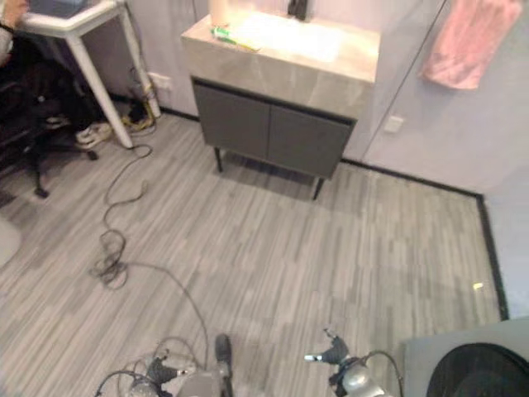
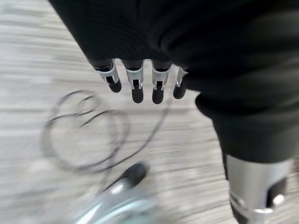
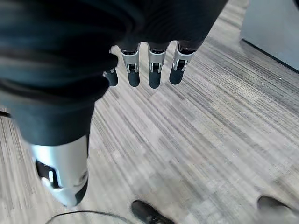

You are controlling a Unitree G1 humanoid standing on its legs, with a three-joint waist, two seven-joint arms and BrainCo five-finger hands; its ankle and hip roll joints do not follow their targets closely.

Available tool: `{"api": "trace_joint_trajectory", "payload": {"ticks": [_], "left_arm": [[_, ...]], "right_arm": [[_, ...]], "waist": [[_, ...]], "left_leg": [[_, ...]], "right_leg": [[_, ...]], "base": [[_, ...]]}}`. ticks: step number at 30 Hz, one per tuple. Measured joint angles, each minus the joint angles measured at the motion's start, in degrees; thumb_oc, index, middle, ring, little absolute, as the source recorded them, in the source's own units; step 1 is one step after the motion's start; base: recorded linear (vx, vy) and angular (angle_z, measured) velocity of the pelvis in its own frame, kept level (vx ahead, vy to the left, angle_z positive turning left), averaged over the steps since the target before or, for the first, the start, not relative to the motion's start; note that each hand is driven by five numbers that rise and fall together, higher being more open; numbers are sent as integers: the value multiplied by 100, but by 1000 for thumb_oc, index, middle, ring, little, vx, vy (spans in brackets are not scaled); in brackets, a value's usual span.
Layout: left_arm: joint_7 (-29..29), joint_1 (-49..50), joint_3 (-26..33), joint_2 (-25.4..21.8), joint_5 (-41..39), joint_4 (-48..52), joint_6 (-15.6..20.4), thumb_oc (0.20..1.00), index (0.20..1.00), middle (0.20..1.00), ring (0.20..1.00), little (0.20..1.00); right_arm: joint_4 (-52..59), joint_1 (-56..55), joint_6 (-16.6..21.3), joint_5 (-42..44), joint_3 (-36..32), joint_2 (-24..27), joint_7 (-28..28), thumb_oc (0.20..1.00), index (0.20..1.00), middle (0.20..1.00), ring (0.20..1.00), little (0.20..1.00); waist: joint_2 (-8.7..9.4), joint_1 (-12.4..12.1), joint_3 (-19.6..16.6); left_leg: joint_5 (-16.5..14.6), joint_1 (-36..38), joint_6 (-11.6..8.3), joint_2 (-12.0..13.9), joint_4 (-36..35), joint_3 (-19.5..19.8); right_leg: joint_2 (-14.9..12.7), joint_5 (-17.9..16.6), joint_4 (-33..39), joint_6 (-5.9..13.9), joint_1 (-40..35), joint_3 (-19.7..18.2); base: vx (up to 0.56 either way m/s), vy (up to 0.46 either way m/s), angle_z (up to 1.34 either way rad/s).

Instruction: Put brush and paste in cup on sink, flatten towel.

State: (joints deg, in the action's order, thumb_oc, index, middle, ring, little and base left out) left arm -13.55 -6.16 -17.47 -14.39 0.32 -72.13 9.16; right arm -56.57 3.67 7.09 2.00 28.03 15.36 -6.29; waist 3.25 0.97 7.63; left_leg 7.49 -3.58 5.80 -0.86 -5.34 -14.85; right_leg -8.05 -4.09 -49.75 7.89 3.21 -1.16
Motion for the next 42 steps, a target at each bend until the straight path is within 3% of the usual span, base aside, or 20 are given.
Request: {"api": "trace_joint_trajectory", "payload": {"ticks": [2,4,6,10,12,14,17,18,19,21,23,25,28,29,30,34,36,40,41,42], "left_arm": [[-34,-167,-241,12,14,74,36,1000,1000,1000,1000,1000],[-70,-170,-329,51,78,115,23,1000,1000,1000,1000,1000],[-108,-103,-252,-5,81,130,14,1000,1000,1000,1000,1000],[-105,-31,-128,-123,122,-113,-65,1000,1000,1000,1000,1000],[-96,-45,-132,-70,227,-153,-75,1000,1000,1000,1000,1000],[-85,-59,-144,8,254,-112,-68,1000,1000,1000,1000,1000],[-55,-5,-223,265,297,-52,-39,1000,1000,1000,1000,1000],[-27,56,-275,389,308,-114,-53,1000,1000,1000,1000,1000],[40,16,-275,601,313,-339,-49,1000,1000,1000,1000,1000],[60,69,-220,654,313,-339,-49,1000,1000,1000,1000,1000],[116,94,-190,552,428,-377,-84,1000,1000,1000,1000,1000],[152,11,-135,369,486,-291,-114,1000,1000,1000,1000,1000],[141,-115,-300,116,521,92,-106,1000,1000,1000,1000,1000],[114,-276,-389,41,515,242,-49,1000,1000,1000,1000,1000],[112,-292,-395,41,514,318,-49,1000,1000,1000,1000,1000],[108,-132,-411,88,542,346,-64,1000,1000,1000,1000,1000],[116,-61,-386,135,546,164,-53,1000,1000,1000,1000,1000],[118,-99,-363,154,541,-105,-106,1000,1000,1000,1000,1000],[117,-23,-364,175,541,-90,-131,1000,1000,1000,1000,1000],[118,-44,-367,111,540,-97,-163,1000,1000,1000,1000,1000]], "right_arm": [[3,88,-6,-8,-38,-17,8,1000,1000,1000,1000,1000],[291,232,34,-40,-50,43,5,1000,1000,1000,1000,1000],[582,177,43,-53,-63,14,17,1000,1000,1000,1000,1000],[660,-34,50,2,-361,-37,1,1000,1000,1000,1000,1000],[649,-124,23,141,-538,-53,-14,1000,1000,1000,1000,1000],[618,-114,22,169,-541,-45,-46,1000,1000,1000,1000,1000],[484,-146,37,166,-535,-53,-100,1000,1000,1000,1000,1000],[218,-111,-6,166,-537,-4,-97,1000,1000,1000,1000,1000],[46,21,-115,152,-501,150,-76,1000,1000,1000,1000,1000],[323,134,-98,48,-369,416,-51,1000,1000,1000,1000,1000],[349,440,-37,-79,-357,482,-56,1000,1000,1000,1000,1000],[301,525,31,-78,-389,493,-75,1000,1000,1000,1000,1000],[108,433,36,-73,-374,398,-117,1000,1000,1000,1000,1000],[-144,343,-63,-84,-345,349,-113,1000,1000,1000,1000,1000],[-181,331,-84,-101,-309,346,-117,1000,1000,1000,1000,1000],[-28,396,-83,-120,-235,423,-109,1000,1000,1000,1000,1000],[115,393,-77,-128,-126,495,-97,1000,1000,1000,1000,1000],[130,305,-87,-188,-142,531,-93,1000,1000,1000,1000,1000],[125,273,-82,-191,-141,563,-81,1000,1000,1000,1000,1000],[101,208,-97,-205,-143,440,-79,1000,1000,1000,1000,1000]], "waist": [[-180,-49,52],[-671,78,148],[-660,182,105],[-221,340,-15],[-182,431,-46],[-144,547,-53],[-281,606,-136],[-435,562,-188],[-622,576,-208],[-727,492,-259],[-577,403,-197],[-379,386,-164],[8,366,-48],[186,280,42],[183,260,39],[-214,275,171],[-346,290,144],[-521,309,88],[-603,279,51],[-420,289,45]], "left_leg": [[-338,325,216,-173,-25,-21],[-593,625,221,-66,-33,9],[-821,857,-73,-188,-2,3],[-1228,1213,-165,-465,9,174],[-1346,1399,-228,-480,10,325],[-1404,1639,-268,-465,12,317],[-1754,2413,-802,-161,32,374],[-1911,2623,-1057,93,270,516],[-1628,2535,-1513,429,943,852],[-1258,2399,-1677,593,1553,941],[-372,1268,-2118,846,3925,944],[-344,298,-2086,1113,5085,766],[-447,-473,-1914,1274,5307,507],[-555,-840,-1676,1622,4689,-267],[-563,-1015,-1666,1632,4032,-493],[-226,-923,-1491,1392,1424,-376],[15,-760,-1559,1238,277,95],[116,-575,-1563,1385,-35,306],[95,-338,-1424,1472,-7,323],[460,-233,-1222,1284,27,246]], "right_leg": [[-241,460,-518,4,698,179],[-184,1129,221,-3,1313,921],[-187,1081,1239,-61,1659,1436],[69,199,4458,-61,1721,1617],[141,-183,5329,-24,1665,1620],[98,-363,5518,-25,1712,1714],[60,-186,4961,-36,1548,1771],[162,-557,4798,-249,1320,1759],[355,-689,4781,-577,897,1778],[580,-534,4871,-929,633,1789],[738,-416,5144,-1107,217,1751],[766,-224,5233,-1366,-88,1734],[591,228,5314,-1660,-462,1681],[531,169,5405,-1427,-637,1747],[535,202,5471,-1394,-711,1726],[725,355,5470,-1099,-1028,1377],[729,476,5473,-913,-1126,1107],[678,665,5474,-626,-1295,631],[729,736,5474,-493,-1374,459],[468,824,5474,-349,-1474,441]], "base": [[421,327,7],[454,167,-7],[597,75,16],[440,-23,29],[370,-29,46],[319,-29,40],[547,-123,45],[686,-263,75],[766,-383,70],[461,-307,17],[215,-235,-29],[338,-298,-15],[222,-85,19],[304,26,31],[296,94,2],[357,176,-74],[321,152,-82],[292,183,-71],[303,273,-67],[201,190,-65]]}}
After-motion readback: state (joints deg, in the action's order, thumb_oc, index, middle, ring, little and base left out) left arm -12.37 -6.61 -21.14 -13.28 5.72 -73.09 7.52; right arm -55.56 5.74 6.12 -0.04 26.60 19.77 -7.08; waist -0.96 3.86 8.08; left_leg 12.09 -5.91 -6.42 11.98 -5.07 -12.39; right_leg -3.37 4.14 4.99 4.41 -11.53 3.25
